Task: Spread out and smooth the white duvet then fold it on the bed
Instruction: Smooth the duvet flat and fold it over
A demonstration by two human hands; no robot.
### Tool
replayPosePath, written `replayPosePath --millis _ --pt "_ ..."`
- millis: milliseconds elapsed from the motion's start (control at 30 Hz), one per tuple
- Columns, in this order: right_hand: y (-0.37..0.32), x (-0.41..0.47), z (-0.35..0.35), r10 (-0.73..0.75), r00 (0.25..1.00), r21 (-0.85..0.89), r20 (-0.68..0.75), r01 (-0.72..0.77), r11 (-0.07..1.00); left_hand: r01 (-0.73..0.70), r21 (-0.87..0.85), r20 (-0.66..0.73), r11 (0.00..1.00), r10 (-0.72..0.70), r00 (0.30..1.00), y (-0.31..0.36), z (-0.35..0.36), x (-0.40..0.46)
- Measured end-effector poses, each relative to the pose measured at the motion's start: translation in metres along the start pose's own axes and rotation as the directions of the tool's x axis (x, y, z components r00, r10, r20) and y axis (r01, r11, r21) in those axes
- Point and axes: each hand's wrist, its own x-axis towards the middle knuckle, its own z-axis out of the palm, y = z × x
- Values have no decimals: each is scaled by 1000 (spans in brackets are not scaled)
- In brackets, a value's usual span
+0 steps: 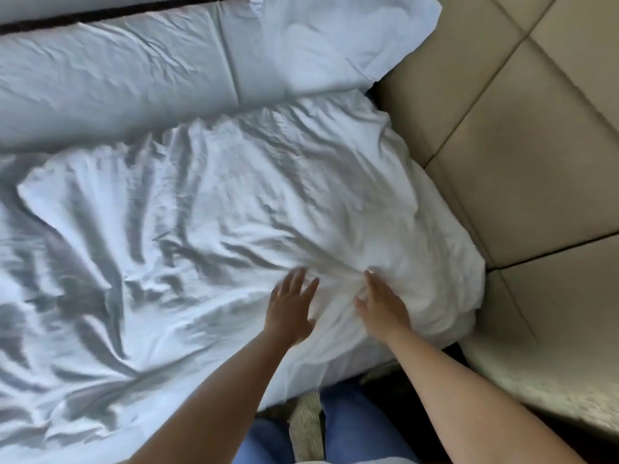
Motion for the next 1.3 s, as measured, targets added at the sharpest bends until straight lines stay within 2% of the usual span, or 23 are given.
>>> replayPosePath --millis 100,133,200,267,367,433,533,600,700,733,800,833,867,900,967,1067,1133,1167,1233,1300 --pt "18 16 -15 151 971 173 -185 -119 978 -49 66 35 997 46 998 40 0 33" --pt "26 25 -22 198 954 162 -227 -163 973 -49 69 43 996 46 998 52 -1 44" --pt "47 43 -33 187 933 25 -308 -189 982 -45 83 65 996 39 997 72 -3 67" --pt "74 63 -43 143 931 -20 -336 -159 987 -38 101 91 994 29 995 84 -4 88" --pt "107 89 -52 204 929 168 -310 -158 973 -17 104 163 994 0 987 87 0 112" --pt "121 105 -58 317 920 380 -233 -214 900 -11 132 220 991 -18 975 82 4 128" --pt "131 124 -56 377 922 695 92 -330 638 -21 117 287 993 -13 958 72 1 154" --pt "126 129 -58 342 919 749 198 -367 551 -36 86 328 996 6 945 71 -5 167" --pt "110 133 -61 199 939 793 282 -344 503 -19 37 363 999 4 932 72 -11 174" --pt "101 132 -63 144 940 782 310 -338 524 -11 27 364 1000 0 931 71 -12 175" --pt "87 128 -63 113 956 659 271 -270 702 34 -8 375 999 -29 927 69 -15 175" --pt "84 127 -62 143 968 545 208 -236 804 51 -28 380 998 -37 924 68 -16 174" --pt "84 128 -61 195 971 463 135 -236 855 58 -42 384 997 -38 923 66 -15 174" --pt "86 127 -61 235 968 453 89 -250 856 55 -47 385 997 -33 922 65 -14 174" --pt "90 133 -59 301 943 586 141 -324 742 51 -66 384 997 -22 923 65 -13 174" --pt "88 140 -59 317 898 777 305 -428 462 123 -148 382 981 -58 922 63 -12 179" --pt "84 138 -68 219 902 820 373 -431 376 218 -279 382 935 -100 919 62 -14 180" --pt "79 135 -75 148 906 826 396 -422 372 278 -392 382 877 -120 916 61 -16 180" --pt "58 124 -94 35 907 812 420 -393 431 409 -636 407 655 -165 898 60 -28 176" --pt "31 114 -108 -25 920 795 392 -324 513 474 -781 450 407 -160 879 56 -49 158"
